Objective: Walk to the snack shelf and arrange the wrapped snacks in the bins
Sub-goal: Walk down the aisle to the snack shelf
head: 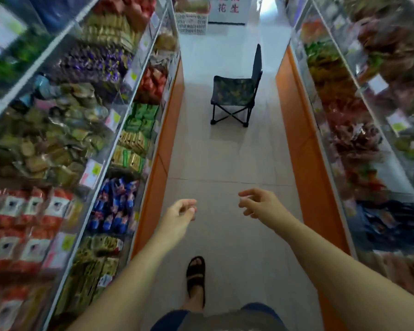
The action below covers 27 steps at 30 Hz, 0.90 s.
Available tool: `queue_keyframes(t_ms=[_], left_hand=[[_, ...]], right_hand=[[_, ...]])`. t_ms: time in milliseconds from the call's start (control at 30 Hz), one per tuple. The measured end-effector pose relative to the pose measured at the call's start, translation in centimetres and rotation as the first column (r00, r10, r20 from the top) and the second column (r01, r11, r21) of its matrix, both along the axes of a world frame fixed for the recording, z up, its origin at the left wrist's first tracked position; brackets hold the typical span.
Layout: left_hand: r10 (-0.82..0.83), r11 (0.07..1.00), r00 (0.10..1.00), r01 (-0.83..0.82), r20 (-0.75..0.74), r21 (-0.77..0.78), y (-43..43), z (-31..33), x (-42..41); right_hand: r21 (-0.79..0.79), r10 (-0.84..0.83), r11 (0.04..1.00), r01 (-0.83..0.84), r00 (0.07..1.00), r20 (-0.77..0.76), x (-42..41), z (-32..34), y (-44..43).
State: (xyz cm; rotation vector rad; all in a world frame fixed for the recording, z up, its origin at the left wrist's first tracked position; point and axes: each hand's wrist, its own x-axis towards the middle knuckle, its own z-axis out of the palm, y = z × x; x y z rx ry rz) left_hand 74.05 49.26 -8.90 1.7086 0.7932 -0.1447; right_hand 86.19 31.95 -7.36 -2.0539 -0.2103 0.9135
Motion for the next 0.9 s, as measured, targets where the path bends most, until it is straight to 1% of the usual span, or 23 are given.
queue_keyframes(t_ms=[233, 300, 367, 433, 600, 667, 800, 900], left_hand=[[-0.079, 0.996, 0.994, 0.076, 0.075, 0.042, 7.3, 1.3, 15.3], [-0.127, 0.991, 0.987, 0.122, 0.095, 0.06, 8.8, 2.0, 19.7], [-0.167, 0.984, 0.982, 0.161, 0.09, 0.076, 10.2, 2.3, 24.2], [-0.169, 0.982, 0.982, 0.16, 0.087, 0.096, 11.6, 2.1, 28.7], [-0.129, 0.99, 0.99, 0.125, 0.051, 0.072, 14.0, 1.4, 38.8], [-0.106, 0.993, 0.994, 0.104, 0.03, 0.057, 14.9, 1.1, 42.0], [-0.043, 0.999, 0.999, 0.044, -0.022, 0.025, 17.7, 0.4, 46.6], [0.036, 0.999, 0.998, -0.037, -0.054, -0.008, 20.8, -0.5, 48.9]], right_hand=[[-0.052, -0.077, 0.996, 0.075, 0.996, -0.042, 10.3, -0.6, 4.8], [-0.068, -0.111, 0.992, 0.107, 0.992, -0.061, 13.6, -1.0, 5.6], [-0.087, -0.141, 0.987, 0.134, 0.987, -0.078, 17.3, -1.6, 6.6], [-0.098, -0.142, 0.986, 0.132, 0.985, -0.094, 21.4, -2.2, 7.7], [-0.127, -0.072, 0.99, 0.06, 0.993, -0.09, 33.0, -2.3, 10.7], [-0.12, -0.026, 0.993, 0.018, 0.997, -0.067, 38.0, -1.8, 12.5], [-0.079, 0.051, 0.996, -0.051, 0.999, -0.003, 46.4, -0.2, 17.3], [-0.058, 0.112, 0.992, -0.111, 0.993, 0.028, 51.4, 0.6, 21.5]])
